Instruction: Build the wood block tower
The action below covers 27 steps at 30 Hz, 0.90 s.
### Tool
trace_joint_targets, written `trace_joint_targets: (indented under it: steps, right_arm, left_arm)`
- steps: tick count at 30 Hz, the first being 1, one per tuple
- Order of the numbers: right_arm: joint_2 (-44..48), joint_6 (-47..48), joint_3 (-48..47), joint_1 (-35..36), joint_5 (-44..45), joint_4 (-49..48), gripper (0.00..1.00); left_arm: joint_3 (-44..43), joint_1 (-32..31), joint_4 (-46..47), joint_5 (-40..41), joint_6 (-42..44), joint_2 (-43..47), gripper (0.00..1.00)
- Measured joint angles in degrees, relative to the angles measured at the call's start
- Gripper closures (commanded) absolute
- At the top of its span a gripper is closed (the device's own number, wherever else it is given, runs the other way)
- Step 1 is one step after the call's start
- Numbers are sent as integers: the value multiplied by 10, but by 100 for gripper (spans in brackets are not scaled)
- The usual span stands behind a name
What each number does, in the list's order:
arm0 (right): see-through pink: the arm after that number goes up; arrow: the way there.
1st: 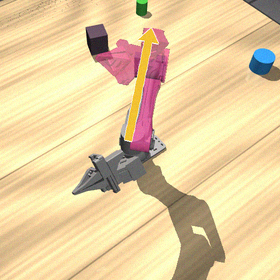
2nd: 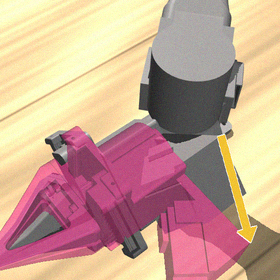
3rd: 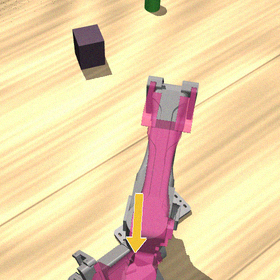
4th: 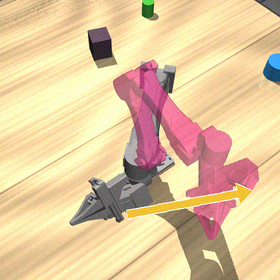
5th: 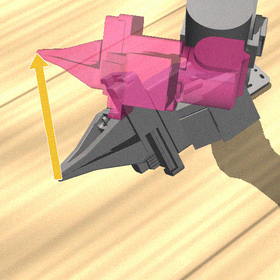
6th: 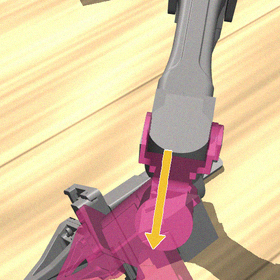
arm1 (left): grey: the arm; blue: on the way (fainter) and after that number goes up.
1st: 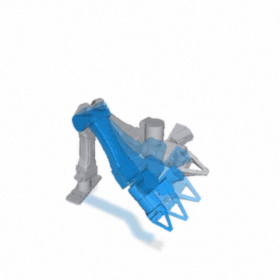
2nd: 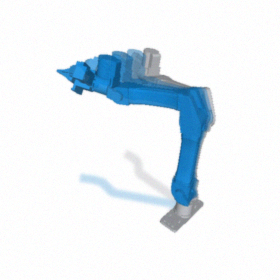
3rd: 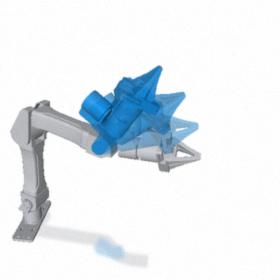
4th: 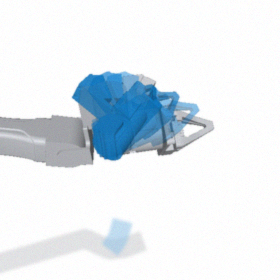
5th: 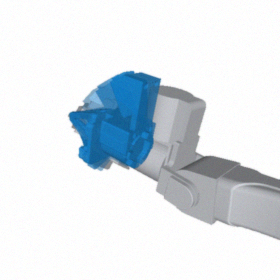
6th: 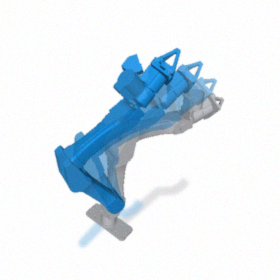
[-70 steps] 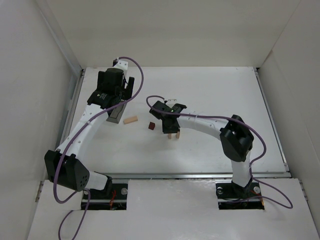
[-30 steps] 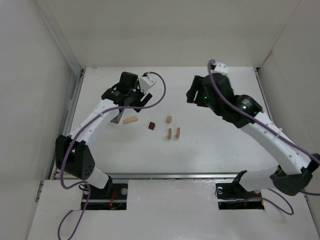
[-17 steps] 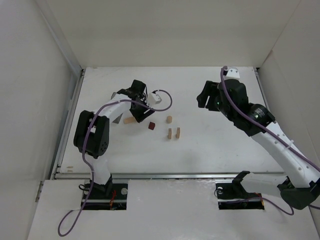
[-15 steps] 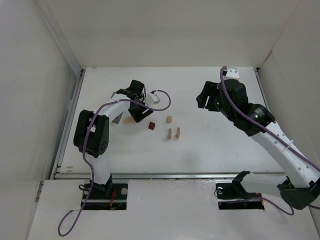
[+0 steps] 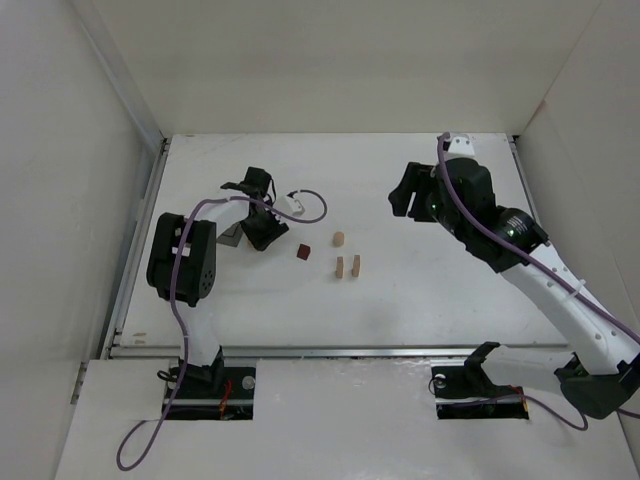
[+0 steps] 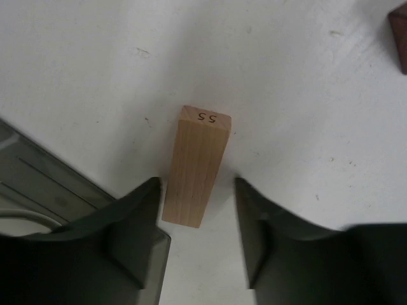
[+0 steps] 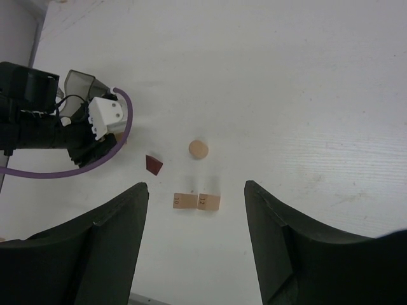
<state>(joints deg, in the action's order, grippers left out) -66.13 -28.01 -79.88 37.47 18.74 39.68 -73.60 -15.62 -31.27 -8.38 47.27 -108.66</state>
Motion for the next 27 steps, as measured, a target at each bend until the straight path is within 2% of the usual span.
trace_joint_targets:
  steps: [1, 2, 3, 4, 5, 15, 22, 27]
  right_arm:
    - [-1, 1, 0, 0, -1, -1, 32]
    - [-3, 2, 0, 0, -1, -3, 32]
    - [-5, 3, -1, 0, -2, -3, 32]
    - [-7, 4, -1, 0, -2, -3, 32]
    - [-9, 5, -1, 0, -2, -3, 32]
    - [-11, 13, -1, 0, -9, -3, 31]
    - [-13, 27, -1, -10, -5, -2, 31]
    - [-13, 30, -1, -21, -3, 6, 31]
  left_arm:
    - [1, 2, 1, -5, -1, 0, 63]
    - [2, 4, 0, -7, 4, 0, 73]
    - [2, 5, 0, -8, 2, 0, 73]
    - [2, 6, 0, -9, 6, 0, 89]
    - [2, 6, 0, -10, 5, 0, 100]
    - [-23, 7, -34, -19, -14, -1, 100]
    - [-152, -16, -84, -25, -44, 1, 100]
    - [-223, -88, -118, -28, -56, 6, 100]
